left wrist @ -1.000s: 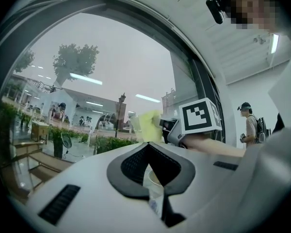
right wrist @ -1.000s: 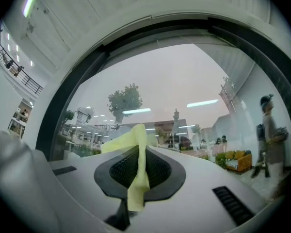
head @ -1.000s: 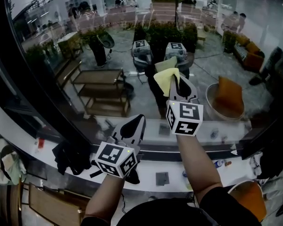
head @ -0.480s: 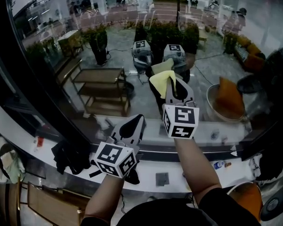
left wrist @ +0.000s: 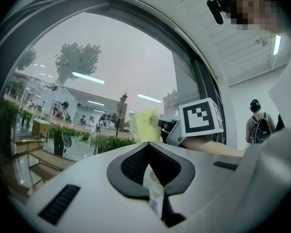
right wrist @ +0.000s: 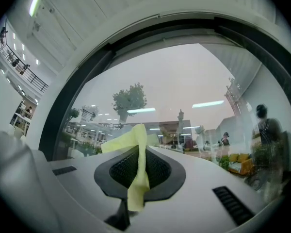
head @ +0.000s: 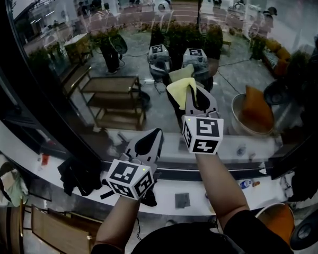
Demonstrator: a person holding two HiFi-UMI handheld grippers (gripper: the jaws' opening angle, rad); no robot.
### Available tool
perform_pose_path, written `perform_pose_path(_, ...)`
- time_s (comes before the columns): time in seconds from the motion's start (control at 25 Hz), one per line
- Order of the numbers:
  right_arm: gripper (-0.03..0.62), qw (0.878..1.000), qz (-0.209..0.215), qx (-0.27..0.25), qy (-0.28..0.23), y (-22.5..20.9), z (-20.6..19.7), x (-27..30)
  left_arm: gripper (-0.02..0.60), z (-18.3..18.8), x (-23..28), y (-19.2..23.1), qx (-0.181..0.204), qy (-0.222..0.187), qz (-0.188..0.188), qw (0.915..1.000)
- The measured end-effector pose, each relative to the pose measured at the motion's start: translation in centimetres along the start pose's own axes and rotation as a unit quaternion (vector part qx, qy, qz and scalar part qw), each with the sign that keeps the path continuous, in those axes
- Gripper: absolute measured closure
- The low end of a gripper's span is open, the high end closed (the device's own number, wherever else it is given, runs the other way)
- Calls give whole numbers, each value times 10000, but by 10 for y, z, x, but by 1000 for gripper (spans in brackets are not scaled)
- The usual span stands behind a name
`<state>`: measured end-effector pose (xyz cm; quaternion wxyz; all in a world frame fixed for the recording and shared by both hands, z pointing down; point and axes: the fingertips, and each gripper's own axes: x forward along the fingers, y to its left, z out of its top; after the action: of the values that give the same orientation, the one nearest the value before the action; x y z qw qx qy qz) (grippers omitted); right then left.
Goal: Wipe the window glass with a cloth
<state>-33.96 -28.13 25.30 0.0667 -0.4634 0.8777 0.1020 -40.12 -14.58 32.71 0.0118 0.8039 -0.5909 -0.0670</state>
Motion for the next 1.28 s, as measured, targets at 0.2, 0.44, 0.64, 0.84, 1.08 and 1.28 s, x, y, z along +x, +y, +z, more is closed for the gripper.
perform_pose_path(0.2, 555, 10000, 14, -1, 17, 0, 0, 0, 577, 0, -4, -2, 15, 6, 18, 10000)
perform_pose_path(0.44, 555, 9999, 44, 48, 83, -2, -2, 0, 577, 0, -7, -4, 48, 5, 51, 10000)
perform_pose_path(0.64, 555, 9996, 134, 32, 231, 2, -3, 0, 577, 6, -13, -6, 96, -35, 50, 9999)
perform_pose_path(0.84, 555, 9985, 492, 83, 208, 15, 8, -5, 577, 13, -15, -12, 133, -69, 31, 9999)
perform_pose_path(1.08, 555, 9961, 833, 202, -214, 27, 51, -15, 577, 24, -11, -16, 218, -152, 0, 9996)
perform_pose_path(1.28, 554, 9949, 869, 69, -517, 24, 89, -20, 577, 39, -3, -25, 353, -245, -122, 9990)
